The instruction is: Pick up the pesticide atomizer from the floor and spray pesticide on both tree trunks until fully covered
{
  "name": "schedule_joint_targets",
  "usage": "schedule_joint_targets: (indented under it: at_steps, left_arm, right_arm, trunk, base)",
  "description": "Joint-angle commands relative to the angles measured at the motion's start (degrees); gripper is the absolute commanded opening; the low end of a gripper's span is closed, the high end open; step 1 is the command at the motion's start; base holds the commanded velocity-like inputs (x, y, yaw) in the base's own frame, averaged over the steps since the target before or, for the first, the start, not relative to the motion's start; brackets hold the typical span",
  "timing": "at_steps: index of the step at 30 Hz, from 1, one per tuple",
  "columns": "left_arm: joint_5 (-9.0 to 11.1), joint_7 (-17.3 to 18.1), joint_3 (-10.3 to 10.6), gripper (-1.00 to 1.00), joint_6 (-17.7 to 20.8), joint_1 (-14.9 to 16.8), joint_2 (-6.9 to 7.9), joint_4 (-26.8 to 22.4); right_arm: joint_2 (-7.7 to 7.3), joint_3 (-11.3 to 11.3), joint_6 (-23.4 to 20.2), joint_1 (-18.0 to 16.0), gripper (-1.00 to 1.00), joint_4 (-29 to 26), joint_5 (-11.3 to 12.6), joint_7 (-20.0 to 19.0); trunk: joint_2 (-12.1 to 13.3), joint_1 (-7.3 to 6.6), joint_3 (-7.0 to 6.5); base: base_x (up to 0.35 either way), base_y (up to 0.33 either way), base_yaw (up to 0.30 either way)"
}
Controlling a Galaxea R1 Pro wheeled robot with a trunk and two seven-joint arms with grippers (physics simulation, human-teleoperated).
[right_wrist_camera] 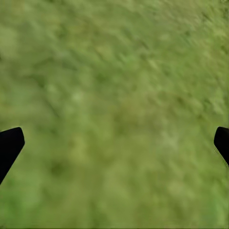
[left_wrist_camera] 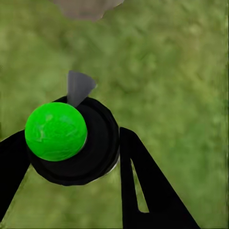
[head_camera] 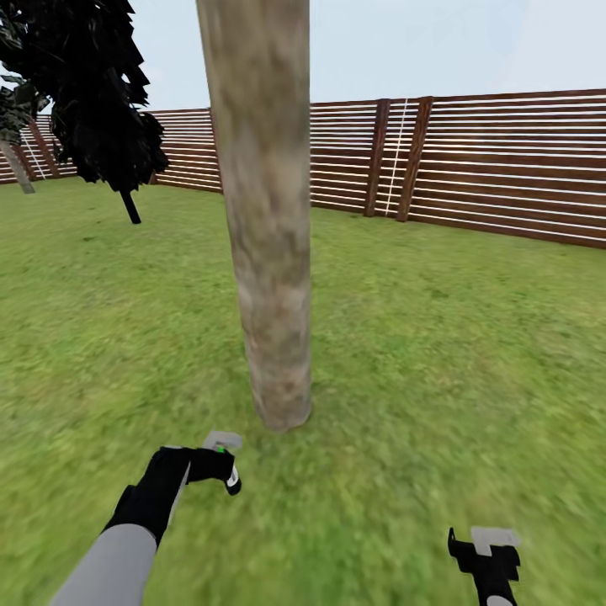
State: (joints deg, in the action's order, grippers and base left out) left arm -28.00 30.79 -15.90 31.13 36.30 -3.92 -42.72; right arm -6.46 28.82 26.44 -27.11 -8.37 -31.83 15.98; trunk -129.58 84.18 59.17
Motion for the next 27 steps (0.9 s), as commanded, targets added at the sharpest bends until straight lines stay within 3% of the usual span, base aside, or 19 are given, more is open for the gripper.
schedule_joint_targets:
  at_steps: [1, 3, 6, 10, 18, 21, 27]
  left_arm:
    - [-1.18, 0.59, 1.82, -1.0, 1.48, -0.07, -0.73, -3.25]
    - [-0.99, 0.39, 3.87, -1.0, 2.3, -0.25, -0.98, -6.18]
    - [-0.98, 0.25, 4.6, -1.0, 6.08, -0.57, -0.78, -10.77]
    - [-1.2, 0.17, 4.66, -1.0, 6.97, -0.61, -0.78, -11.55]
    - [-0.93, -0.02, 4.26, -1.0, 8.42, -0.61, -0.9, -10.75]
    - [-1.2, -0.02, 4.95, -1.0, 14.16, -0.37, -0.84, -10.67]
    - [-1.31, -0.01, 5.22, -1.0, 19.61, 0.17, -1.02, -10.68]
  right_arm:
    - [-0.02, 0.36, 0.19, -0.05, 1.0, 0.11, -0.62, -0.75]
    - [-0.02, 0.36, 0.17, -0.05, 1.0, 0.11, -0.67, -4.03]
    - [0.09, 0.36, 0.17, -0.05, 1.0, 0.07, -0.69, -5.92]
    - [-0.23, 0.44, 0.11, -0.05, 1.0, 0.03, -0.69, -6.05]
    - [-0.19, 0.45, 0.1, -0.05, 1.0, 0.03, -0.69, -6.05]
    - [-0.23, 0.45, 0.12, -0.05, 1.0, 0.03, -0.69, -6.05]
    - [-0.46, 0.45, 0.1, 0.15, 1.0, 0.03, -0.78, -6.05]
  trunk:
    - [-0.02, 0.03, 0.06]
    - [-0.02, 0.03, 0.06]
    - [-0.02, 0.03, 0.06]
    - [-0.02, 0.03, 0.06]
    - [-0.02, 0.03, 0.06]
    - [-0.02, 0.03, 0.06]
    - [-0.02, 0.03, 0.06]
  base:
    - [0.241, -0.185, 0.0]
    - [0.199, -0.216, 0.0]
    - [0.153, -0.247, 0.0]
    - [0.186, -0.242, 0.032]
    - [0.21, -0.214, 0.262]
    - [-0.095, -0.254, 0.239]
    - [-0.211, -0.168, 0.033]
